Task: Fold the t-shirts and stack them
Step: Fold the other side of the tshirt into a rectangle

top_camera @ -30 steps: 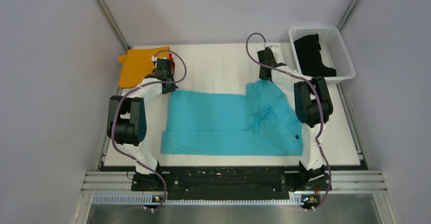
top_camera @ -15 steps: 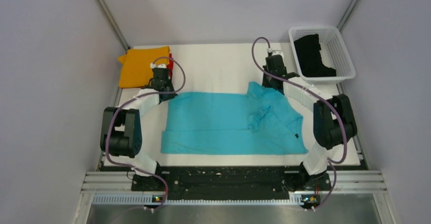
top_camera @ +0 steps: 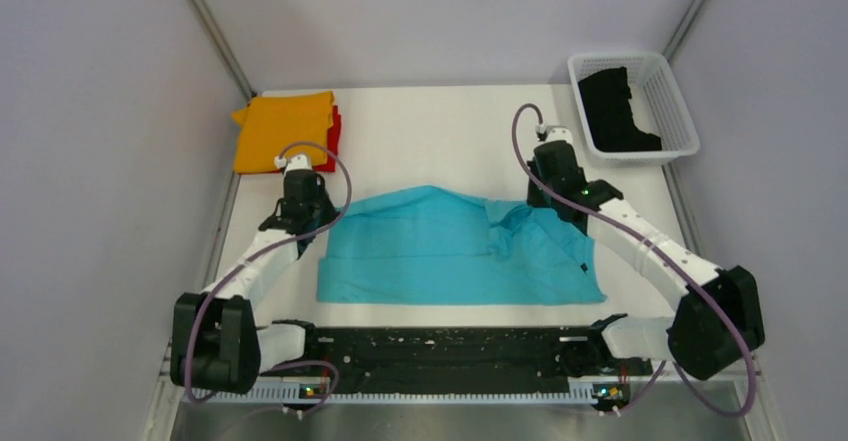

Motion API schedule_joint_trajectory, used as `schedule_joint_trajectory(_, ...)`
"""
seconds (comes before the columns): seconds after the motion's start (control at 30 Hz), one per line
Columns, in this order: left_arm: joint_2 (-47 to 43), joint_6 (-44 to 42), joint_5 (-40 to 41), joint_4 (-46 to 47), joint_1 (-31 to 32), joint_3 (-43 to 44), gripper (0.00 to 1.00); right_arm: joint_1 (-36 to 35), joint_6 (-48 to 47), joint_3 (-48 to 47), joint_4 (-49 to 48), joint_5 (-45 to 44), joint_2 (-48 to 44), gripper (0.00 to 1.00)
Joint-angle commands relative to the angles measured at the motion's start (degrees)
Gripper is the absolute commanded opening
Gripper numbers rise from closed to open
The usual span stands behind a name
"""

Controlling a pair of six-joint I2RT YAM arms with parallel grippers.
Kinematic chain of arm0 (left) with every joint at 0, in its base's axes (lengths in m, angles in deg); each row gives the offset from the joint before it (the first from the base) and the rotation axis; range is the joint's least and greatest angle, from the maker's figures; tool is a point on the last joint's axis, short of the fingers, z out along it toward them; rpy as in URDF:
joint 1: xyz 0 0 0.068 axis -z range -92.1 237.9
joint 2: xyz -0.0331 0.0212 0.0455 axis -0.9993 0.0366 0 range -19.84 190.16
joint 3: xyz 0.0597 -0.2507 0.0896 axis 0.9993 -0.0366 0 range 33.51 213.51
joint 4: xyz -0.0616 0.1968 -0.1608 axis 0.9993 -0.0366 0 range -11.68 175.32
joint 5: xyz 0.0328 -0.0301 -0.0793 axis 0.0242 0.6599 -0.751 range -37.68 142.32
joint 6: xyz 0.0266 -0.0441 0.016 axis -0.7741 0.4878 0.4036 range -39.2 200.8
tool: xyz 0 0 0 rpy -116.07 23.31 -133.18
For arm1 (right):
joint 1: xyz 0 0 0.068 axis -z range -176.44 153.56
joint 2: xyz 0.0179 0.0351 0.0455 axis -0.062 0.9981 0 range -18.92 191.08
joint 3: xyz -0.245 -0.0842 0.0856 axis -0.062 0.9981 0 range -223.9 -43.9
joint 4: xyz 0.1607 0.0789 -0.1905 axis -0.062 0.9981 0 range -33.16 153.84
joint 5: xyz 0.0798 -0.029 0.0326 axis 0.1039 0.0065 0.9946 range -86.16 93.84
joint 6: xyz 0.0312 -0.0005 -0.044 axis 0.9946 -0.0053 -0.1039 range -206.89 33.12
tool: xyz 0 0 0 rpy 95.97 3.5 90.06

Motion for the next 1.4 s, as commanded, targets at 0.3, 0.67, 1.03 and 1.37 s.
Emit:
schedule_joint_trajectory(0.3, -17.2, 6.5, 1.2, -0.3, -0.1, -9.9, 0.00, -0.4, 1.5, 2.7, 18.3, 0.9, -16.4, 0.00)
schedule_joint_trajectory(0.67, -24.0, 8.6, 2.1, -3.1, -0.1, -13.6, 0.00, -0.5, 5.0, 1.7, 27.2, 3.7, -19.1, 0.00)
schedule_joint_trajectory(1.03, -25.2, 15.4, 8.4, -11.0, -0.1, -14.1, 0.24, -0.5, 14.6, 12.3, 32.4, 10.7, -20.4, 0.18)
schedule_joint_trajectory(1.37, -32.7, 23.5, 11.8, -21.5, -0.1, -8.9, 0.99, -0.5, 12.2, 9.8, 35.0, 13.3, -24.8, 0.76)
